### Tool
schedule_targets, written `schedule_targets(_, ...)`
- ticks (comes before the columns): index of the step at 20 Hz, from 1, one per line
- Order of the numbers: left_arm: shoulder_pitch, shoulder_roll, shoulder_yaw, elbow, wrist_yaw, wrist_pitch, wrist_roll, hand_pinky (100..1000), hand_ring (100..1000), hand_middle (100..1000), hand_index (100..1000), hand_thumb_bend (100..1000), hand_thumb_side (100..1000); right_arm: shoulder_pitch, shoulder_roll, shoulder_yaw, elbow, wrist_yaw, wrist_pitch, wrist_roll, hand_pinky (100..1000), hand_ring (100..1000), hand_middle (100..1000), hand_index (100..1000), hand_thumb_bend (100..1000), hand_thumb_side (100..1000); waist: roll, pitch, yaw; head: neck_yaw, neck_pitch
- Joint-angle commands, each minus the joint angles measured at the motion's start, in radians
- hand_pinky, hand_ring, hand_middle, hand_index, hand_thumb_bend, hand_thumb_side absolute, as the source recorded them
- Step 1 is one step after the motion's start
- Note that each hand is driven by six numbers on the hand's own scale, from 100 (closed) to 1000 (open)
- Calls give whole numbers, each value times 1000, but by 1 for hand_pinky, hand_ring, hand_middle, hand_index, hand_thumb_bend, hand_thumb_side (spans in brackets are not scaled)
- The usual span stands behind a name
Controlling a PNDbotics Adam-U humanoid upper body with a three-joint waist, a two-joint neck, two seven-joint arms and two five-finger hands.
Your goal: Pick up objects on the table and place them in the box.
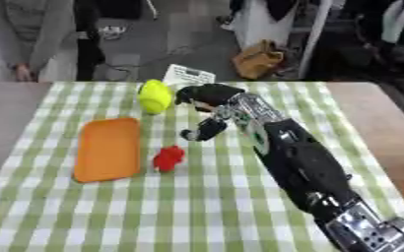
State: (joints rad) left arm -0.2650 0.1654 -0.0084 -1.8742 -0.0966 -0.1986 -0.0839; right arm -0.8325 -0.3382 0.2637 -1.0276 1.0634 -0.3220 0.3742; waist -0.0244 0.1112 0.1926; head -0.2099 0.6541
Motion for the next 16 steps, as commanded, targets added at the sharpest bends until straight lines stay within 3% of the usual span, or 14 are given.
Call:
schedule_targets(1,-21,3,-1,-15,6,-1,-5,347,686,821,773,100,950,-28,-2,-13,20,26,-2,-8,646,676,952,947,415,428,1,-10,6,-4,-15)
schedule_targets(15,-42,-3,-2,-21,8,-1,-8,342,685,821,773,100,954,-33,17,-6,41,16,-52,43,642,654,941,944,394,431,-4,28,40,0,-32)
schedule_targets(16,-44,-3,-1,-22,8,-1,-8,340,684,821,773,100,956,-34,16,-6,43,15,-54,46,642,652,938,943,432,397,-5,33,43,0,-33)
